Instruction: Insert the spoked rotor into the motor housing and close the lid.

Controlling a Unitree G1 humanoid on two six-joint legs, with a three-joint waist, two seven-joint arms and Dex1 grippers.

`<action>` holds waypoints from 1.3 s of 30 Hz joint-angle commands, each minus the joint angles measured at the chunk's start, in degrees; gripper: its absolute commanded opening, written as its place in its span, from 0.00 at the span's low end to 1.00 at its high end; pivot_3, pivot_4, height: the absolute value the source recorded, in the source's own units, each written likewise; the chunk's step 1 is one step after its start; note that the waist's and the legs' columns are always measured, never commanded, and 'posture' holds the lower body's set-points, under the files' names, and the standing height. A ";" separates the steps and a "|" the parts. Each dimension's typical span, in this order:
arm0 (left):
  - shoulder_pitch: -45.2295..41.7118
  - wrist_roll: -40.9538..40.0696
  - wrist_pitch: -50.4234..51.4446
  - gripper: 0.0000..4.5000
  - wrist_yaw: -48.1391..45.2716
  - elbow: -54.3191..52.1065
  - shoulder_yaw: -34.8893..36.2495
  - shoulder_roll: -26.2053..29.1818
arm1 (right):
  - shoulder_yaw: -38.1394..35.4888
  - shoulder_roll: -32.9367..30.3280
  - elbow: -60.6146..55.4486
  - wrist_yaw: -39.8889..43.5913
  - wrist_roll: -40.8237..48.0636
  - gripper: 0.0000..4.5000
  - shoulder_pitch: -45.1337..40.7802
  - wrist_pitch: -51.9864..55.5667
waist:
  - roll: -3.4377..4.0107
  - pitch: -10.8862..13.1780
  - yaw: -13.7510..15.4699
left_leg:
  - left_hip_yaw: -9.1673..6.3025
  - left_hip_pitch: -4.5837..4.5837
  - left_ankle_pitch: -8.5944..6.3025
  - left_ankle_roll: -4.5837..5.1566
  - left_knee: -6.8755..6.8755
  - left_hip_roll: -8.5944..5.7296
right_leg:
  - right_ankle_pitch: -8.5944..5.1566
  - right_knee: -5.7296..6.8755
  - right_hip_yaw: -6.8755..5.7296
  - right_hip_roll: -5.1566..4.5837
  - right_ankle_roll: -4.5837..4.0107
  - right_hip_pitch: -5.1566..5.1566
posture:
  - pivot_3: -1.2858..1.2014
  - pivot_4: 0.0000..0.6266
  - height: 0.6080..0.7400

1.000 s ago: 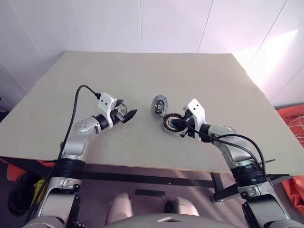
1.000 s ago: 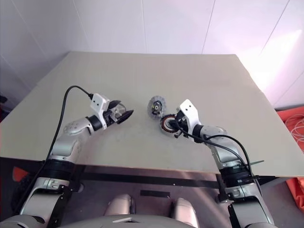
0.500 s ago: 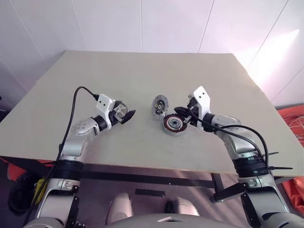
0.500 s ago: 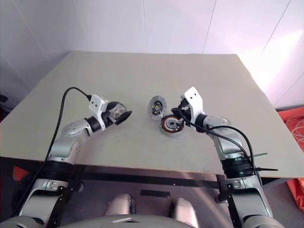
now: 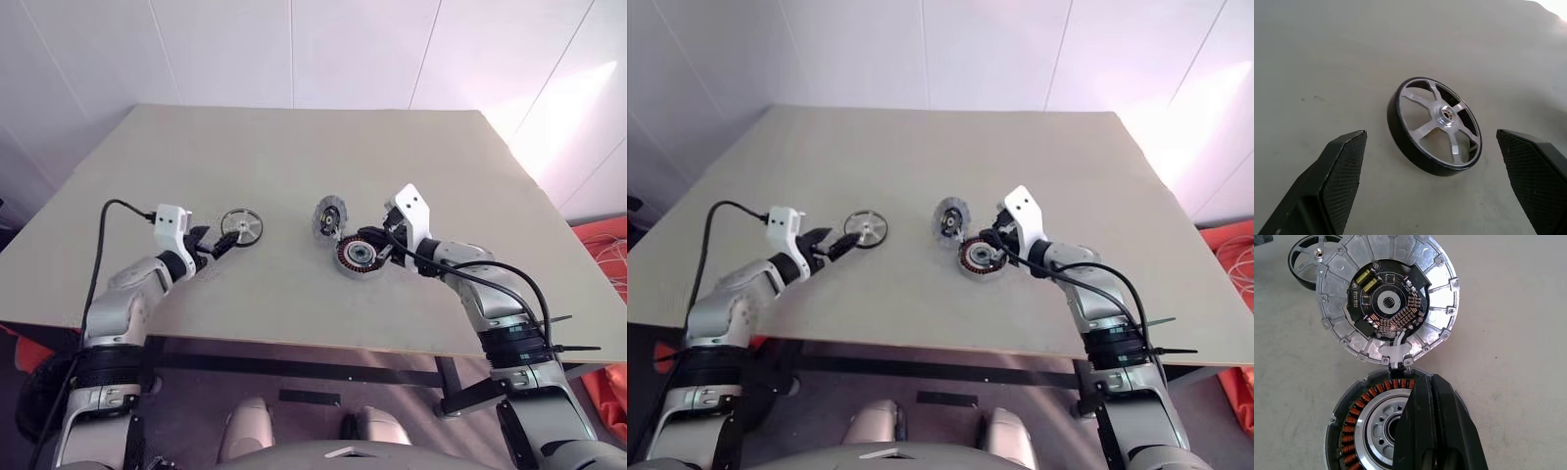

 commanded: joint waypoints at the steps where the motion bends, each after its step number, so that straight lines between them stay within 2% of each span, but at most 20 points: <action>1: -1.18 -2.05 1.46 1.00 2.95 -0.09 3.06 -0.72 | -0.37 -0.16 -0.81 0.11 0.18 0.01 -1.17 -1.27 | 0.00 0.00 0.02 | 0.00 0.00 0.00 0.00 0.00 0.00 | 0.00 0.00 0.00 0.00 0.00 0.00 | 0.52 0.00 1.00; 11: -6.28 -11.93 12.71 1.00 7.12 3.41 8.43 -5.67 | -0.52 -0.27 -0.68 0.36 0.16 0.01 -1.53 -1.49 | -0.02 0.01 0.08 | -0.02 0.00 0.00 0.00 0.02 -0.01 | 0.00 0.00 -0.01 0.00 0.00 0.02 | 0.52 0.00 1.00; 25: -10.46 -13.18 15.03 1.00 11.15 9.70 9.17 -7.79 | -1.31 -0.64 -1.46 -0.52 0.30 0.01 -1.06 -1.40 | -0.03 0.01 0.09 | -0.03 -0.02 0.00 0.01 0.02 -0.02 | -0.11 -0.02 -0.01 0.00 0.19 0.02 | 0.52 0.00 1.00; 29: -10.76 -13.89 15.24 0.80 11.08 9.95 9.46 -8.34 | -1.28 -0.72 -1.61 -0.46 0.35 0.00 -0.96 -1.41 | -0.03 0.01 0.10 | -0.03 -0.02 -0.01 0.02 0.02 -0.02 | -0.08 -0.02 -0.01 0.00 0.14 0.02 | 0.52 0.00 1.00; 35: -10.59 -14.37 15.31 0.35 10.71 9.65 9.29 -8.58 | -1.33 -0.90 -1.38 -0.39 0.31 0.00 -1.06 -1.51 | -0.04 0.02 0.10 | -0.03 -0.02 -0.01 0.02 0.02 -0.02 | -0.09 -0.03 -0.01 0.00 0.16 0.02 | 0.52 0.00 1.00; 39: -10.52 -14.33 15.23 0.35 10.97 9.70 9.27 -8.53 | -1.40 -1.01 -1.25 -0.47 0.27 0.00 -1.11 -1.61 | -0.04 0.02 0.10 | -0.03 -0.02 -0.01 0.02 0.02 -0.02 | -0.13 -0.03 -0.01 0.00 0.23 0.02 | 0.52 0.00 1.00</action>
